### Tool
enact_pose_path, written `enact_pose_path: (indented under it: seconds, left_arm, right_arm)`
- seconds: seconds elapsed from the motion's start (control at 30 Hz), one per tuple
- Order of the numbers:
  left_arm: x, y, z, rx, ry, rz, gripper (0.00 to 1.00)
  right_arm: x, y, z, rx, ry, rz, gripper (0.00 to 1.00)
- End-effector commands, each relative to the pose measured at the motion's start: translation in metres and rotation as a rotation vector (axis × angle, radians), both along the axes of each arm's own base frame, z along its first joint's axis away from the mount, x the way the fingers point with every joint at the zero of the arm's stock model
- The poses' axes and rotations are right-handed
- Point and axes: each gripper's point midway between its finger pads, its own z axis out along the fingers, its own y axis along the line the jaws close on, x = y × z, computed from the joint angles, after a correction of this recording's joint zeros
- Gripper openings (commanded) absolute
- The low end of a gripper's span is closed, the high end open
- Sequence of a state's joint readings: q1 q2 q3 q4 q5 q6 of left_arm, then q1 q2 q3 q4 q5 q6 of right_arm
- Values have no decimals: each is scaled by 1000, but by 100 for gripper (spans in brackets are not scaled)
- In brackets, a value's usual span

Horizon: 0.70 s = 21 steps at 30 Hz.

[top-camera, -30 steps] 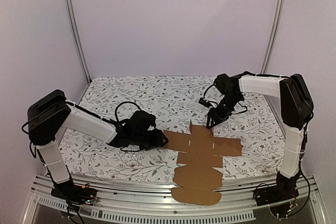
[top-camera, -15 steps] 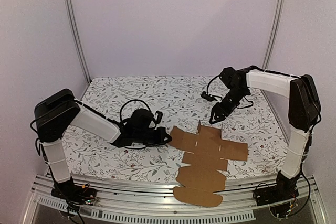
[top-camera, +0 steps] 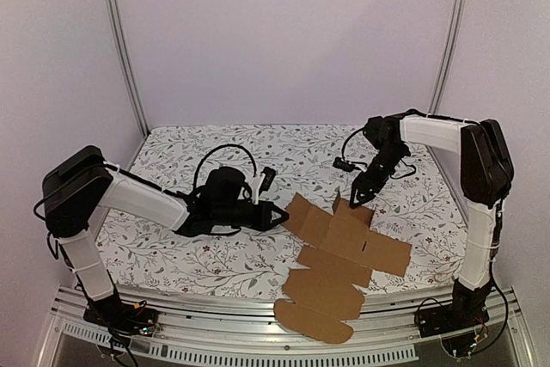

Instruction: Fold the paper box

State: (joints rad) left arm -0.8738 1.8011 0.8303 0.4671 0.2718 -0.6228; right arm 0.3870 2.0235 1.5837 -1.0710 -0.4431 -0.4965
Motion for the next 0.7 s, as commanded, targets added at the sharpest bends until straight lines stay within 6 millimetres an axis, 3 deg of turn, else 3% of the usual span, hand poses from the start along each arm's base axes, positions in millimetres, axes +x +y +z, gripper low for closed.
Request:
enact_pose_path:
  seconds: [0.0, 0.23, 0.4, 0.53, 0.67]
  left_arm:
    - [3, 4, 18, -39, -79, -5, 0]
    - [3, 7, 20, -39, -91, 8, 0]
    - [10, 14, 17, -14, -104, 54, 0]
    - [17, 24, 12, 32, -109, 117, 12]
    - [10, 40, 5, 39, -71, 172, 28]
  right_arm:
    - [-13, 6, -7, 23, 94, 34, 56]
    - [-15, 8, -12, 28, 141, 28, 47]
    - [-21, 12, -10, 67, 215, 22, 15]
    - [-15, 9, -12, 89, 248, -11, 6]
    - [-10, 4, -11, 102, 265, -43, 3]
